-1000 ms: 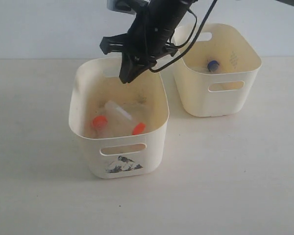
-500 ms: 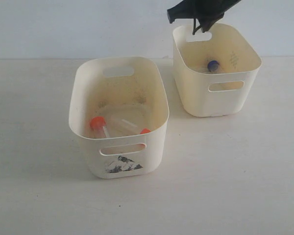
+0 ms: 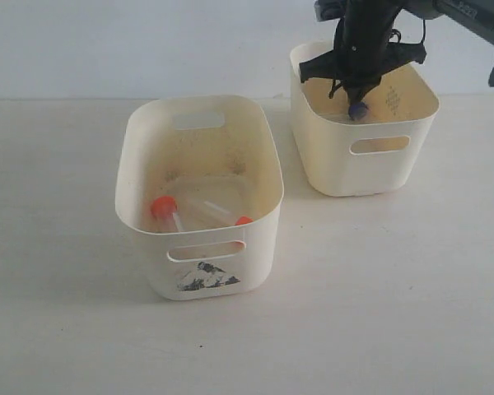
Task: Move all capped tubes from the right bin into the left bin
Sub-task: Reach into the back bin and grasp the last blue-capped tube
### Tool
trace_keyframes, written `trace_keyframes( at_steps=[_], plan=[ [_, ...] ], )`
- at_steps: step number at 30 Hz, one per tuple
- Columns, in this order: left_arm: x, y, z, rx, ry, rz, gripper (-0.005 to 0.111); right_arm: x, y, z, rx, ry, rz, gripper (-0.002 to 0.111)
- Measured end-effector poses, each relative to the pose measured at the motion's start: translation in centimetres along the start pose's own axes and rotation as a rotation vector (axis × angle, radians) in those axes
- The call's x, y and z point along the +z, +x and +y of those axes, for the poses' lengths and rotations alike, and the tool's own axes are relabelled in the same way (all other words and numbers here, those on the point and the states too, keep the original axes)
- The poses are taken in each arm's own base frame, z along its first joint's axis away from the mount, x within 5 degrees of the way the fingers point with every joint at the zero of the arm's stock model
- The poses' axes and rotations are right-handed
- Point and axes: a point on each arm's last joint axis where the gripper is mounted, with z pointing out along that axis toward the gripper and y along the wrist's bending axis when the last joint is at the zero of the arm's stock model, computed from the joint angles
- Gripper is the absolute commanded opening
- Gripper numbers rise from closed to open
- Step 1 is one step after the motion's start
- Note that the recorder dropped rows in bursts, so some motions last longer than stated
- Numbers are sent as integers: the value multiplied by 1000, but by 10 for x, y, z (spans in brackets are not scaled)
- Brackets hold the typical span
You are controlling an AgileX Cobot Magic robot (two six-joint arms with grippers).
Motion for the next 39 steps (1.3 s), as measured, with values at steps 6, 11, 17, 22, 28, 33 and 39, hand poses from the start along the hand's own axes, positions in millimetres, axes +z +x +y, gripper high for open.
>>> trace_keyframes(
  at_steps=[6,11,17,22,28,33,39],
  plan=[
    [0,0,0,0,0,0,4,17,2,-2,22,-26,34,-1],
    [0,0,0,0,0,0,4,28,2,-20,65,-23,56,-1],
    [0,0,0,0,0,0,4,30,2,-19,65,-41,64,-1],
    [0,0,0,0,0,0,4,30,3,-19,65,-42,67,-1],
    [0,0,0,0,0,0,4,29,3,-13,50,-43,65,-1],
    [0,0,0,0,0,0,4,17,-2,-1,7,-62,23,-1],
    [0,0,0,0,0,0,4,23,0,1,6,-66,44,-1]
  ],
)
